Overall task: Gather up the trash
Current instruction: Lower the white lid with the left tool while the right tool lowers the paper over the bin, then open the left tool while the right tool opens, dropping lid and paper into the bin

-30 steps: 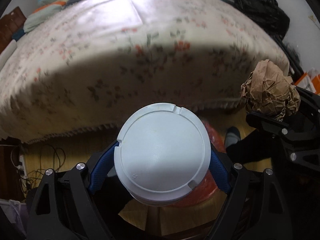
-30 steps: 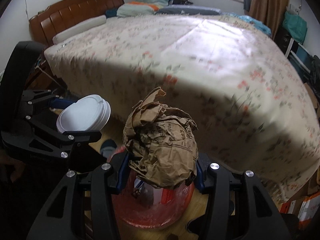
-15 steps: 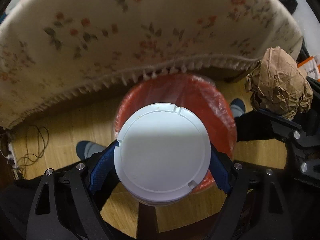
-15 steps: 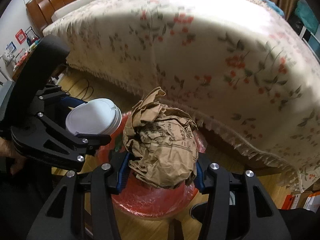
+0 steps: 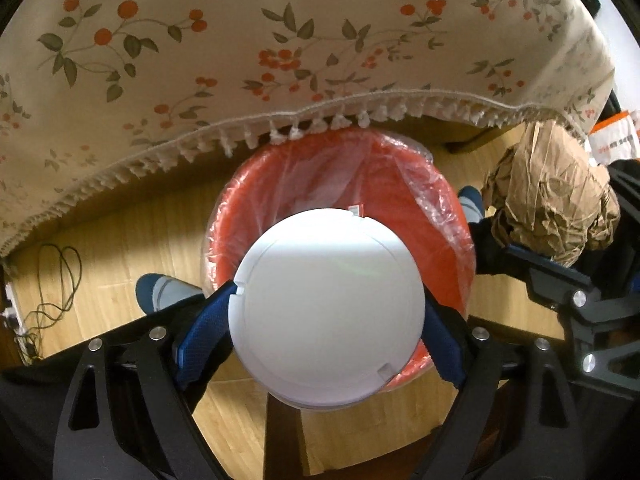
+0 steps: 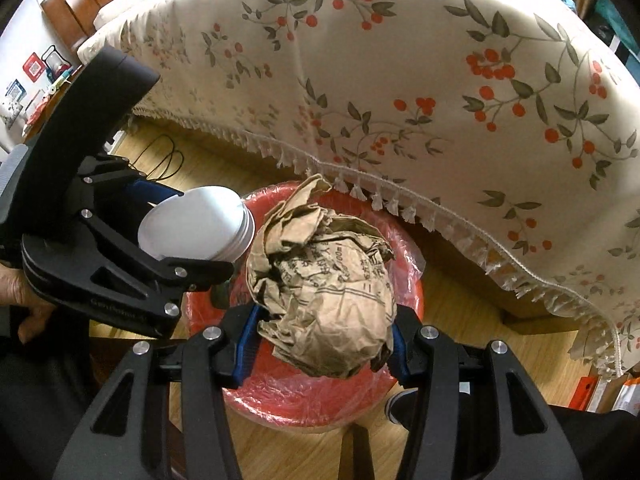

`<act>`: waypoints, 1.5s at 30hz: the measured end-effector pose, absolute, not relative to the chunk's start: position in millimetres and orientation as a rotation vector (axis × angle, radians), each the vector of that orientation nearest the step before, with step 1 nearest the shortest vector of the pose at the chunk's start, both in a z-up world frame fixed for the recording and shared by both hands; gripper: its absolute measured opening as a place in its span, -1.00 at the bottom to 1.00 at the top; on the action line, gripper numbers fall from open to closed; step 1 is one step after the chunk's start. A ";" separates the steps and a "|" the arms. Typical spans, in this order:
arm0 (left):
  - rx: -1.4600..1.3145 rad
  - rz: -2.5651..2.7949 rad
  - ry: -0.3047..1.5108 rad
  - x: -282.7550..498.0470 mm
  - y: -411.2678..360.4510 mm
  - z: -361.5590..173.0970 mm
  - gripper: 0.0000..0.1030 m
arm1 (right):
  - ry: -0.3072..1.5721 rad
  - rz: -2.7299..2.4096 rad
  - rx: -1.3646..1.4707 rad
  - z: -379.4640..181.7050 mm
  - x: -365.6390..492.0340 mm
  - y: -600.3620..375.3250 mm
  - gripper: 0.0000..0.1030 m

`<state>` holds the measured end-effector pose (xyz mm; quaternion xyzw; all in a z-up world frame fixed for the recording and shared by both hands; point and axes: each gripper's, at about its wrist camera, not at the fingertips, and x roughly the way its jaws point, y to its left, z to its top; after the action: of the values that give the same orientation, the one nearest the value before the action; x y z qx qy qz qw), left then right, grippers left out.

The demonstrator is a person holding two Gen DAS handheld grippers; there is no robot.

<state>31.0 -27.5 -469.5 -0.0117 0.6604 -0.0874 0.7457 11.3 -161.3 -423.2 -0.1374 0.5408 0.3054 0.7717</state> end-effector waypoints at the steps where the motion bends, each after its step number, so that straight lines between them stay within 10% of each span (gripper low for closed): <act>1: -0.028 -0.190 1.443 31.4 -27.5 -469.2 0.71 | 1.174 0.662 -0.299 -423.7 11.7 -161.3 -0.02; 45: -0.124 -0.045 1.393 30.8 0.4 -460.8 0.88 | 1.259 0.744 -0.383 -457.7 12.3 -137.9 0.05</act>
<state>30.8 0.4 -460.8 -0.0570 0.6409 -0.0205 0.7652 12.3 -137.9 -457.7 -0.1739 0.5711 0.3377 0.7277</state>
